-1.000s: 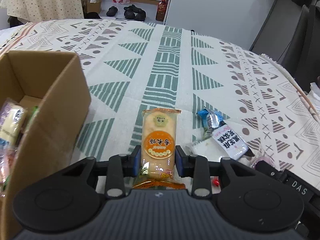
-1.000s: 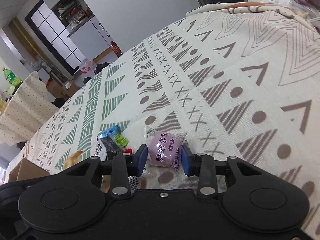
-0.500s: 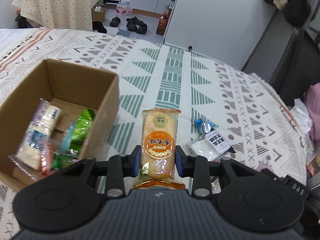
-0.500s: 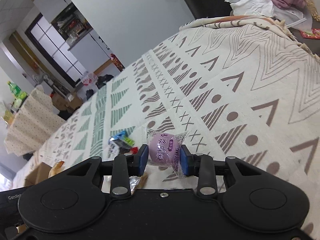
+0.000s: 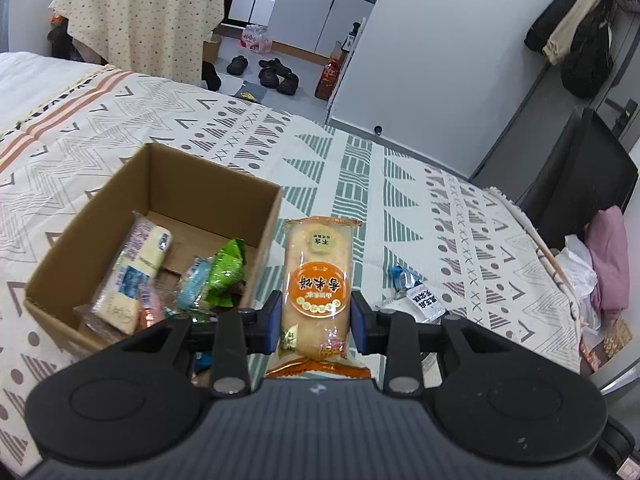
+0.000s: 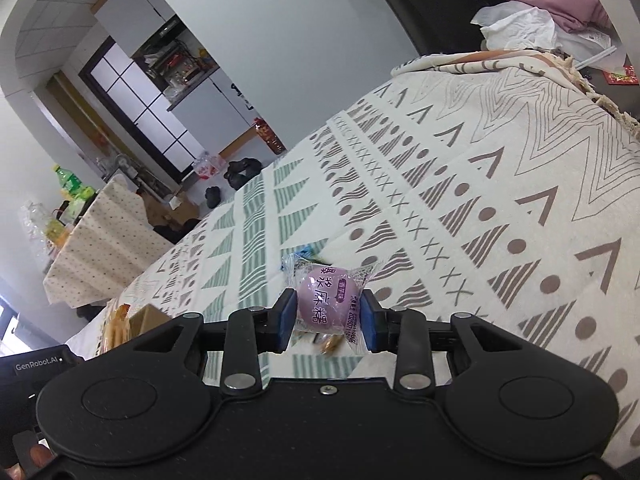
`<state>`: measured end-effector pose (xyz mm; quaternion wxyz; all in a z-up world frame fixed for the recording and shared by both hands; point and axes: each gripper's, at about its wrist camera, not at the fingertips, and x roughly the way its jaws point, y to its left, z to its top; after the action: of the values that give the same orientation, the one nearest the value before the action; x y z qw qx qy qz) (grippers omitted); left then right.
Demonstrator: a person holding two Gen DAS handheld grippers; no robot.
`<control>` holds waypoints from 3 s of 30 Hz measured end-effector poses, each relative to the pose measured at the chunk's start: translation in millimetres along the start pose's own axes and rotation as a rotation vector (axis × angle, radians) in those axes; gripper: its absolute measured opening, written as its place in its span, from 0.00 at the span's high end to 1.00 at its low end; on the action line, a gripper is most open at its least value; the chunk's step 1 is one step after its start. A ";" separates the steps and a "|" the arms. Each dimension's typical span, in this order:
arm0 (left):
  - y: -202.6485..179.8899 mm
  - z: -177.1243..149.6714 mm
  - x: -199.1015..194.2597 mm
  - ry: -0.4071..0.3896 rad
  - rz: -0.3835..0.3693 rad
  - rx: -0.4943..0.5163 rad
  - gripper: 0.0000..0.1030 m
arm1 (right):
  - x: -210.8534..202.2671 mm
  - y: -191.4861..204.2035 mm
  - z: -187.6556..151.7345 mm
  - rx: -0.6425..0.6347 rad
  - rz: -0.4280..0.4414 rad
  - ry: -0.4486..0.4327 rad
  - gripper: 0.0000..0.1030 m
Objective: Organize snacks
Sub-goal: 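Carry the cracker packet and pink candy over the cardboard box with both grippers, then open both grippers over the box to drop the cracker and pink candy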
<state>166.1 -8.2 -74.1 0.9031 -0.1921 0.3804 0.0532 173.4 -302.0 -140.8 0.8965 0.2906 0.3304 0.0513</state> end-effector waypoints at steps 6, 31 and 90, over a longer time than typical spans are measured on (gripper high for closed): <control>17.7 4.6 -19.7 -0.024 -0.012 -0.040 0.67 | -10.8 22.3 -3.8 -0.035 0.013 -0.004 0.68; 71.9 25.8 -33.1 -0.039 -0.033 -0.182 0.67 | -14.6 115.5 -9.3 -0.142 0.110 -0.017 0.68; 108.6 42.1 7.7 0.014 0.140 -0.316 0.13 | 44.0 176.5 -15.9 -0.192 0.186 0.065 0.35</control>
<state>173.3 107.7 -86.0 0.8530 -0.3051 0.3861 0.1739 215.3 -136.0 -77.4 0.9004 0.2311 0.3244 0.1750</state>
